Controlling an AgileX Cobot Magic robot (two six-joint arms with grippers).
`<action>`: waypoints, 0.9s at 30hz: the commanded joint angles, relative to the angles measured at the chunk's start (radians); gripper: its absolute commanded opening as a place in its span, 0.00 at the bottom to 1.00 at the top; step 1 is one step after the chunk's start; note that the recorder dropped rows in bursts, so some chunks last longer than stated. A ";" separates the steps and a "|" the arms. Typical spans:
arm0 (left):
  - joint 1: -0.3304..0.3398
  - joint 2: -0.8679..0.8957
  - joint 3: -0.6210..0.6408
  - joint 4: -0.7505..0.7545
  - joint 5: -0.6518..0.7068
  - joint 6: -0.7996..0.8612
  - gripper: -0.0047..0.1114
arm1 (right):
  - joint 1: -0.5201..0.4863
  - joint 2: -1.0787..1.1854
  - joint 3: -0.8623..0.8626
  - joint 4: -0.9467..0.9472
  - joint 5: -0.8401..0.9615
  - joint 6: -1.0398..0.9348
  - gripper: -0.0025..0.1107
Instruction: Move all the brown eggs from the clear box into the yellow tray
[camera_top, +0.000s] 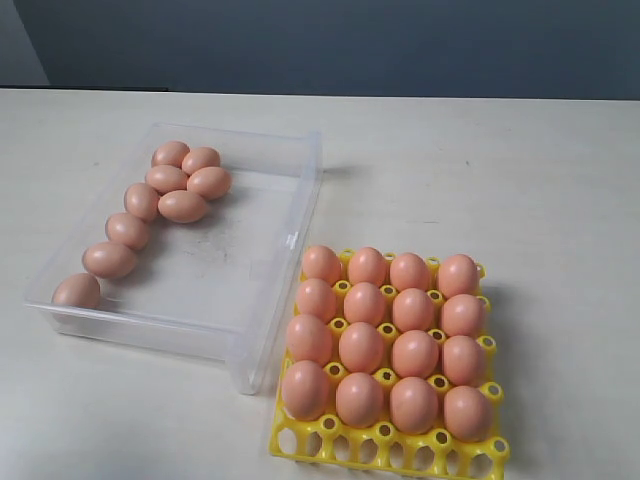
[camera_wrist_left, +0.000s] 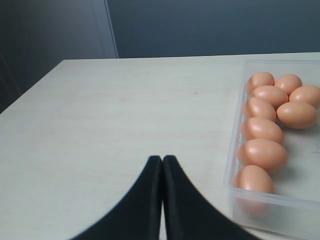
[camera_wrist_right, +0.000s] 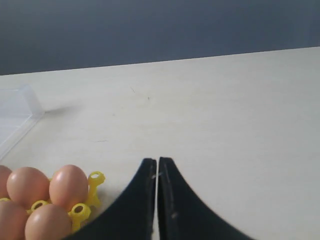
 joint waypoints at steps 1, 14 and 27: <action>-0.005 -0.005 0.004 0.000 -0.011 0.000 0.04 | -0.005 -0.064 0.048 -0.016 0.009 -0.002 0.05; -0.005 -0.005 0.004 0.000 -0.011 0.000 0.04 | -0.005 -0.287 0.054 -0.042 0.097 -0.005 0.05; -0.005 -0.005 0.004 0.000 -0.011 0.000 0.04 | -0.005 -0.287 0.054 -0.064 0.162 0.002 0.05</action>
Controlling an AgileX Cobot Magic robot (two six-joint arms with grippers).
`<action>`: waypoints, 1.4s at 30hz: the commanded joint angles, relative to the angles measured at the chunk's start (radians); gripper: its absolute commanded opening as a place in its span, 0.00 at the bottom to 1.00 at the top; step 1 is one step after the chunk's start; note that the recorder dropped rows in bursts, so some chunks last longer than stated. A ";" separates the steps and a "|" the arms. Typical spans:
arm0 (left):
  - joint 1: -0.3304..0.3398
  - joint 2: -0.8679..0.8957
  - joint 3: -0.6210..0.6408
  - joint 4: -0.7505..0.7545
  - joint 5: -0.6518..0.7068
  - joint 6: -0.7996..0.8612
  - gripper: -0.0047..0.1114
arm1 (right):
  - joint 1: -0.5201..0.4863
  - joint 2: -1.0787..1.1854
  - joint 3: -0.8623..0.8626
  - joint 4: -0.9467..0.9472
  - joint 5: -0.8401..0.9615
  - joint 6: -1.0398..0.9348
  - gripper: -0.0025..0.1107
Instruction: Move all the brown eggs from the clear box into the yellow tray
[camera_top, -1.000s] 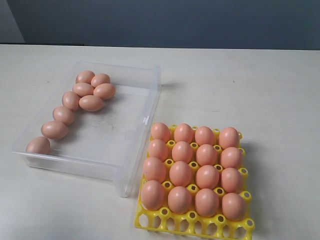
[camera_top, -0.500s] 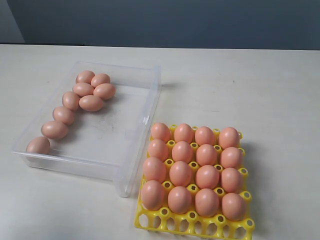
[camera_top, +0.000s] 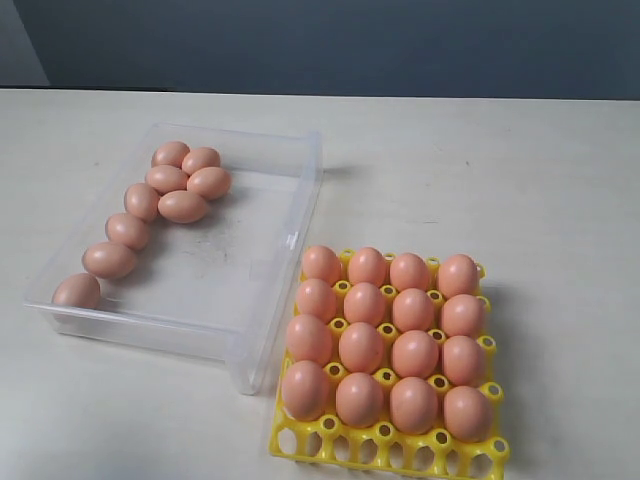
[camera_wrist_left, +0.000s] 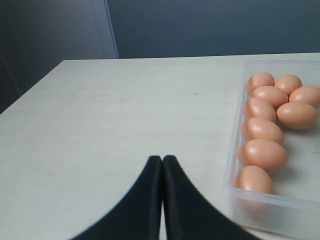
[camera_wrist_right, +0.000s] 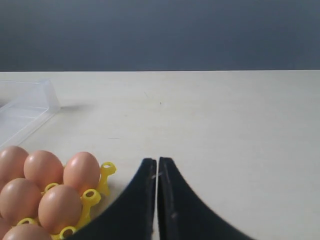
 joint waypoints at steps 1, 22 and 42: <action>-0.005 -0.005 0.004 0.000 -0.011 0.000 0.04 | -0.005 -0.006 0.002 -0.009 -0.002 0.004 0.05; -0.005 -0.005 0.004 0.000 -0.011 0.000 0.04 | -0.089 -0.006 0.002 -0.210 -0.017 0.226 0.05; -0.005 -0.005 0.004 0.000 -0.011 0.000 0.04 | -0.089 -0.006 0.002 -0.235 -0.019 0.296 0.05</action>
